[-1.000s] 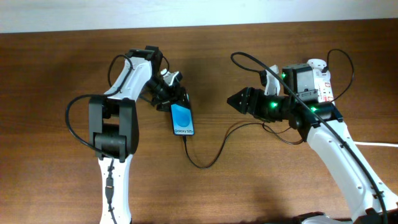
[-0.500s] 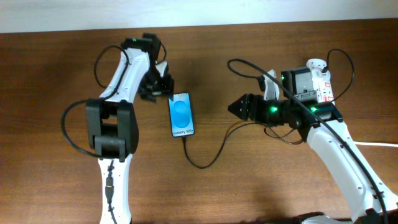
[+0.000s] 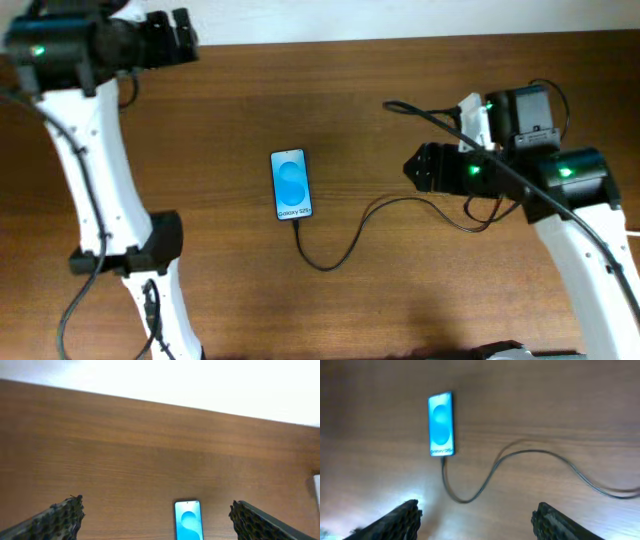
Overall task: Plug charger to phone and switch on socket
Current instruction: 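Raise the left gripper away and move the right gripper over the power strip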
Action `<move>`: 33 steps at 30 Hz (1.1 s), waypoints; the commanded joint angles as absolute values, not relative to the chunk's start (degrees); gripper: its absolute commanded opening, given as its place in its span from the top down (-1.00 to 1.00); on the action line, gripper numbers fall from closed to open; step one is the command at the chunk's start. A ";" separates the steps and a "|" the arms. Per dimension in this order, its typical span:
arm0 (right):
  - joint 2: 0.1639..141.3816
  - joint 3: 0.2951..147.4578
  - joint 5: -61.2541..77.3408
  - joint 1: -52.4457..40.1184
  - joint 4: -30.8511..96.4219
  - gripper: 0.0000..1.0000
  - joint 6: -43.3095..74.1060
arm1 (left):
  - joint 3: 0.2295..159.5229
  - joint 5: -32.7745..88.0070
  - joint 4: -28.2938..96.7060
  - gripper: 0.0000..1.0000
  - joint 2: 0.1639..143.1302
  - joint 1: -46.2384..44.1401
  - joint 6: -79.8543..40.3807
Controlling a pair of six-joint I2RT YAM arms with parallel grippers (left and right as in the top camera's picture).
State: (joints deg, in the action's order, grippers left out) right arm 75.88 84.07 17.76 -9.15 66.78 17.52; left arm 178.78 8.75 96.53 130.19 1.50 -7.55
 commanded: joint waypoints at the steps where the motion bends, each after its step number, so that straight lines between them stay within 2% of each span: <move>1: 72.01 89.60 11.22 -6.98 70.22 -0.51 16.73 | 179.67 9.17 96.71 -0.99 126.98 1.32 -7.49; 8: 65.91 91.00 10.24 12.80 79.09 -0.60 16.69 | 179.65 9.15 96.68 -0.99 127.00 1.30 -7.49; 10: 66.00 90.98 10.24 15.51 80.34 -0.60 16.62 | 179.65 9.15 96.71 -0.98 127.00 1.28 -7.49; 22: 66.37 90.98 8.40 17.65 79.48 -0.64 14.20 | 179.65 9.15 96.71 -0.99 127.00 1.28 -7.49; 25: 66.83 90.98 9.93 21.30 78.41 -0.69 15.44 | 179.65 9.17 96.71 -0.99 127.00 1.28 -7.49; 30: 74.81 90.98 22.02 37.32 73.58 -0.72 11.09 | 179.65 9.15 96.71 -0.99 127.00 1.28 -7.49; 33: 82.37 90.98 23.83 45.54 67.96 -0.72 11.20 | 179.65 9.17 96.71 -0.99 127.00 1.28 -7.49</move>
